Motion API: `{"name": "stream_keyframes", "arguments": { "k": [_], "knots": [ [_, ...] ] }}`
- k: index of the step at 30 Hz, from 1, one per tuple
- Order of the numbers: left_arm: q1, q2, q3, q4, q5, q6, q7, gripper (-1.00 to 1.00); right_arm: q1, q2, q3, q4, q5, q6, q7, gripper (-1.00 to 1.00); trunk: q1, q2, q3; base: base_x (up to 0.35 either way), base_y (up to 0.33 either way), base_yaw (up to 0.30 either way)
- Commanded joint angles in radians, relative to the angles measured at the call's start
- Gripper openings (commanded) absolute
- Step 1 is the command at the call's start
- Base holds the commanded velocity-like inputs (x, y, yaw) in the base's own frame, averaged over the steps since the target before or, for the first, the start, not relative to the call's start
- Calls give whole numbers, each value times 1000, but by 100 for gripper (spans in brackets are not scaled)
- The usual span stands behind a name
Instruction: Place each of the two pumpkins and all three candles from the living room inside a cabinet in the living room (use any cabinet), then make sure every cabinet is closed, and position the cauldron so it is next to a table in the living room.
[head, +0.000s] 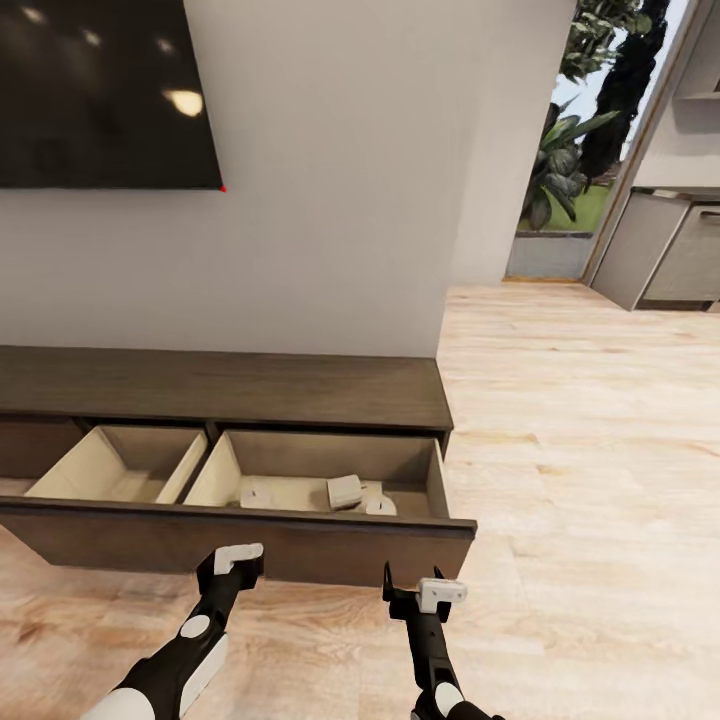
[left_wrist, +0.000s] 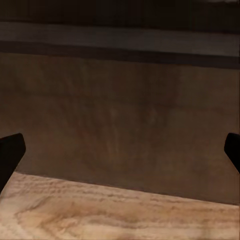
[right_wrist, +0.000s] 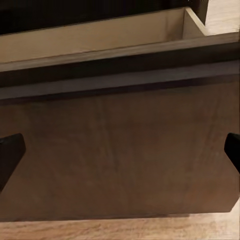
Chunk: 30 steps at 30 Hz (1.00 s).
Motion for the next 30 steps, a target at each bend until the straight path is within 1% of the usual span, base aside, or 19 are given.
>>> {"name": "stream_keyframes", "arguments": {
  "k": [1, 7, 15, 21, 30],
  "knots": [
    [-1, 1, -9, 0, 5, -3, 8, 100, -1, -1, 8, 0, -5, -4, -8, 100, 0, 0, -1, 214, 0, 0],
    [0, 1, -9, 0, 5, -3, 8, 100, -1, -1, 8, 0, -5, -4, -8, 100, 0, 0, -1, 163, 0, 0],
    [-1, 1, -9, 0, 5, -3, 8, 100, -2, -1, 8, -1, -5, -4, -8, 100, 0, 0, -1, 26, 0, 0],
    [-1, 1, -9, 0, 5, -3, 8, 100, -2, -1, 8, -1, -5, -4, -8, 100, 0, 0, -1, 133, 0, 0],
    [0, 0, -9, 3, 5, -3, 8, 100, -2, -1, 8, -1, -5, -4, -8, 100, 0, 0, -1, 12, 0, 0]
  ]
}}
